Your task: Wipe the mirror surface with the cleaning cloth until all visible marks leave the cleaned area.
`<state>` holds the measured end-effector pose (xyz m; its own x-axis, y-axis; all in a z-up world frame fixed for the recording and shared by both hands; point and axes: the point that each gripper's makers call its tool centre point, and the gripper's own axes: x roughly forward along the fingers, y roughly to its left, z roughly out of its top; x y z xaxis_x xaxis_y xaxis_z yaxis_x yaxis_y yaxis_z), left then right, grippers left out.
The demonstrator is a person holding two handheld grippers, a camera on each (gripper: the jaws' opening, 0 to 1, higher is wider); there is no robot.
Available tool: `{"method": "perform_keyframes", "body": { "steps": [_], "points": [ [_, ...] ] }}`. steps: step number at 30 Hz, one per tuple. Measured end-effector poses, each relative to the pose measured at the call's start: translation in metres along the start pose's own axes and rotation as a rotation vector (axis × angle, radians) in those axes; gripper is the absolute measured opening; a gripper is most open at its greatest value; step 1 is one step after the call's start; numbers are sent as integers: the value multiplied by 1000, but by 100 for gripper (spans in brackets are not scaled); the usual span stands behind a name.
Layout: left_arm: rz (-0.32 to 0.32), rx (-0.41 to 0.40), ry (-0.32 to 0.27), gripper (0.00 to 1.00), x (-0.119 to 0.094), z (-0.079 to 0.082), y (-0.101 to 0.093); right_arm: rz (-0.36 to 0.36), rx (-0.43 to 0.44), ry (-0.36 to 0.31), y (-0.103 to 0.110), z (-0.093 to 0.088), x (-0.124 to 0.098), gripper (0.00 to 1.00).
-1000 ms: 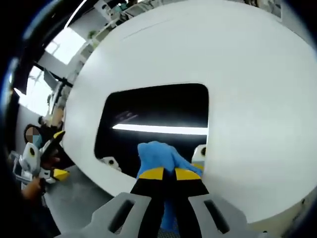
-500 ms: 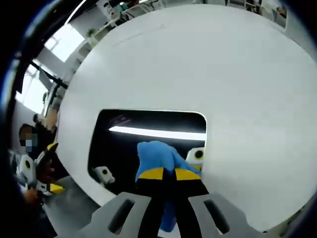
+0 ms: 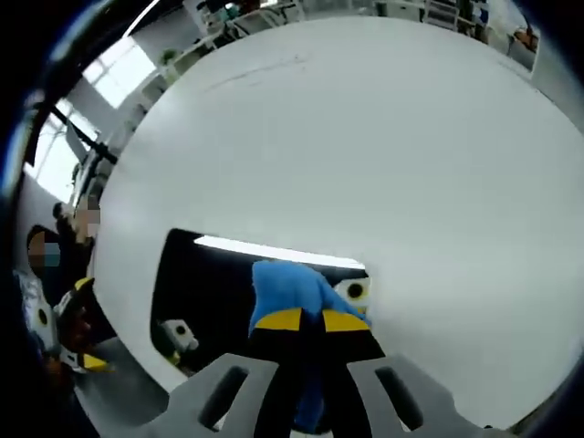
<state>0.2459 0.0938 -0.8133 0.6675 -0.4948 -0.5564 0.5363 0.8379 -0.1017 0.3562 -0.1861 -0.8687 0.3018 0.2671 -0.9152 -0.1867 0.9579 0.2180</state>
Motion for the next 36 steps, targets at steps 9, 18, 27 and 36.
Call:
{"method": "perform_keyframes", "body": {
  "steps": [9, 18, 27, 36],
  "points": [
    [-2, 4, 12, 92, 0, -2, 0, -9, -2, -19, -3, 15, 4, 1],
    [9, -6, -3, 92, 1, 0, 4, -1, -6, -33, -4, 18, 4, 1],
    [15, -9, -13, 92, 1, 2, 5, 17, 16, -51, -5, 20, 3, 1],
    [12, -7, -12, 93, 0, 2, 3, 34, 47, -64, -25, 21, -30, 2]
  ]
}}
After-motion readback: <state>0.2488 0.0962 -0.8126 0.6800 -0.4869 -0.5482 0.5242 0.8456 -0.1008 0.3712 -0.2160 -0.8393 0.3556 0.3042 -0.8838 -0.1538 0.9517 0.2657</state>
